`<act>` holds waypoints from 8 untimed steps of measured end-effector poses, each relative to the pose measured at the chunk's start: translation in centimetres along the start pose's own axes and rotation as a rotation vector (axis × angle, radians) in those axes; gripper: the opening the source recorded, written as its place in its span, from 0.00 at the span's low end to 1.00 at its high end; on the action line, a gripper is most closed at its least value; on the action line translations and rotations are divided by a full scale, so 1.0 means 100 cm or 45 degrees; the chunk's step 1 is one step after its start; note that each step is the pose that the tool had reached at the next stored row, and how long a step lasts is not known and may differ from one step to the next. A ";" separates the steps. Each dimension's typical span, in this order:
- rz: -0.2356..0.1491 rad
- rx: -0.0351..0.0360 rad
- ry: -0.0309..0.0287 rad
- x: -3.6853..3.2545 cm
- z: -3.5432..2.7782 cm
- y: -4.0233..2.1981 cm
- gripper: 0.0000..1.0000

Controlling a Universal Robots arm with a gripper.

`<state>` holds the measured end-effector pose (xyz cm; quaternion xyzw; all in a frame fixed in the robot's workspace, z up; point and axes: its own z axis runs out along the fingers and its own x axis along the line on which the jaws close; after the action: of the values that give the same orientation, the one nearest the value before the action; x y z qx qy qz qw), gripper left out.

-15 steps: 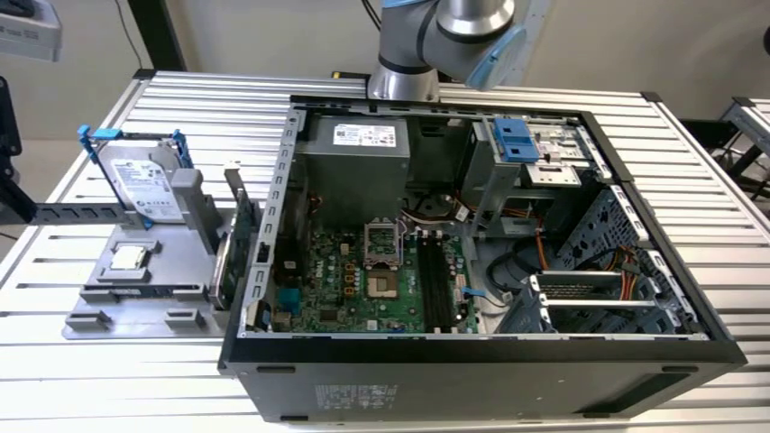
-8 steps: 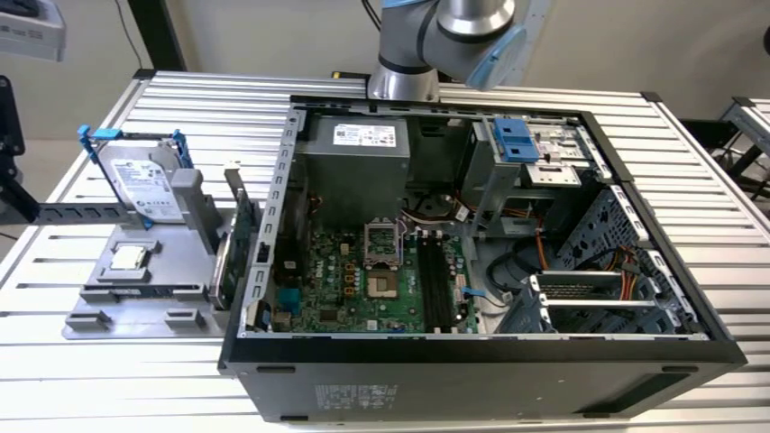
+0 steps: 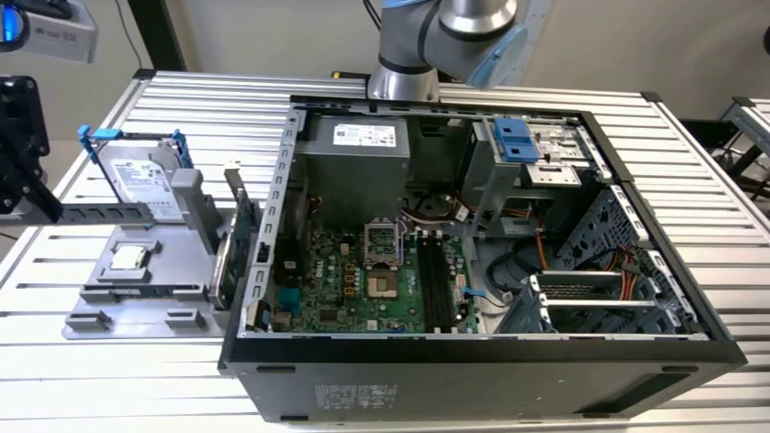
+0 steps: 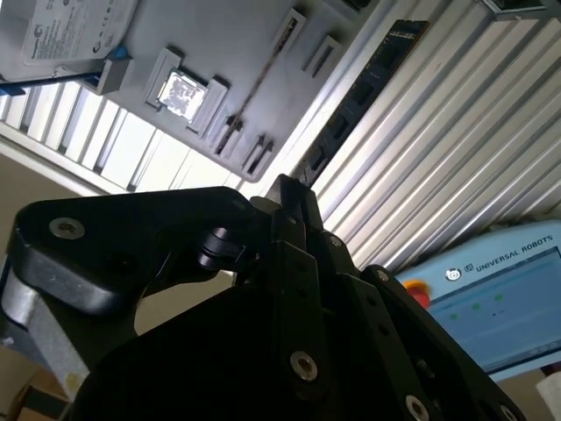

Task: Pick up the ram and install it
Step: 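Pick up the ram and move it above insertion slot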

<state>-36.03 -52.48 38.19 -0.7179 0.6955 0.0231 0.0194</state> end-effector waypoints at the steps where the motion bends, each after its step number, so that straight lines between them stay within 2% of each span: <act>1: 0.000 -0.0005 -0.0001 0.0001 0.0000 -0.0025 0.00; 8: 0.000 -0.0062 -0.0003 0.0006 -0.0001 -0.0190 0.00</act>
<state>-34.13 -52.48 38.19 -0.7178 0.6956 0.0249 0.0178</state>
